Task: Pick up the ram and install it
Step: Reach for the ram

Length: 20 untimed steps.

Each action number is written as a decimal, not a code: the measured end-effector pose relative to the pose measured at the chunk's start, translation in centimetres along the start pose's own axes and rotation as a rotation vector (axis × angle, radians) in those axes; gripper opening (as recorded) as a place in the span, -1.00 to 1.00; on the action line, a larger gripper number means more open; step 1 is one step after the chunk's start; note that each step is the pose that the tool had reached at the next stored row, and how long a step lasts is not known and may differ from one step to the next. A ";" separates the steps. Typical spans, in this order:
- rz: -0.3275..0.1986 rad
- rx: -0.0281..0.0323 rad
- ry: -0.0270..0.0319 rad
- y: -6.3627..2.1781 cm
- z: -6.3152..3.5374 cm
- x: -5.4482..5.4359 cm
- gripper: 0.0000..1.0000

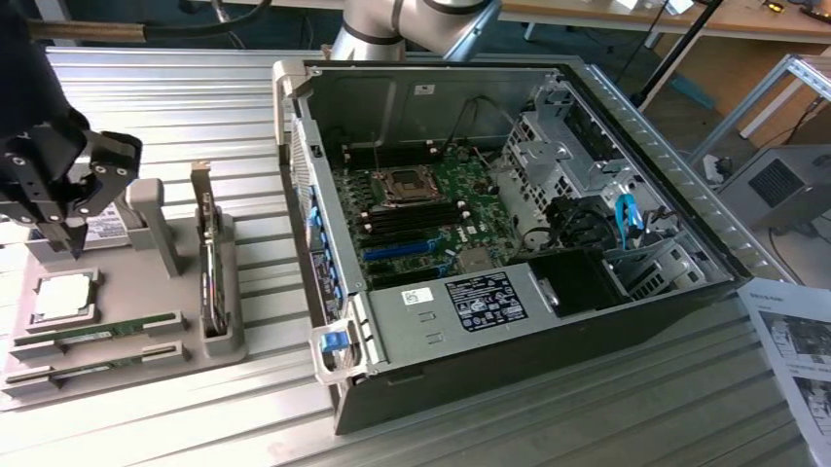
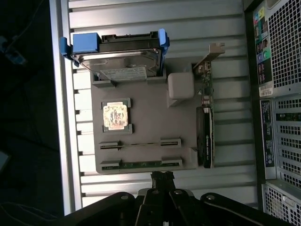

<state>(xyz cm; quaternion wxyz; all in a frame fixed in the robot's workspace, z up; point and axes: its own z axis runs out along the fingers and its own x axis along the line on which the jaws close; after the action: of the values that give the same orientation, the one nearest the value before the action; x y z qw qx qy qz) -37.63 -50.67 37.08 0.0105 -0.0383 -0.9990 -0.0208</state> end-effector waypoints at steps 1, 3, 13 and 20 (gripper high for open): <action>0.000 0.0001 0.0016 -0.10 0.15 0.0 -0.79; 0.000 0.0004 0.0045 -0.30 0.43 0.0 -0.79; 0.001 0.0016 0.0208 -1.26 1.89 -0.1 -0.79; 0.002 0.0028 0.0366 -2.01 3.13 -0.2 -0.79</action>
<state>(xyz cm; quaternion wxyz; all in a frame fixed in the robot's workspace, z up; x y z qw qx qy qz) -37.64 -52.56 33.87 0.0288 -0.0387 -0.9986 -0.0201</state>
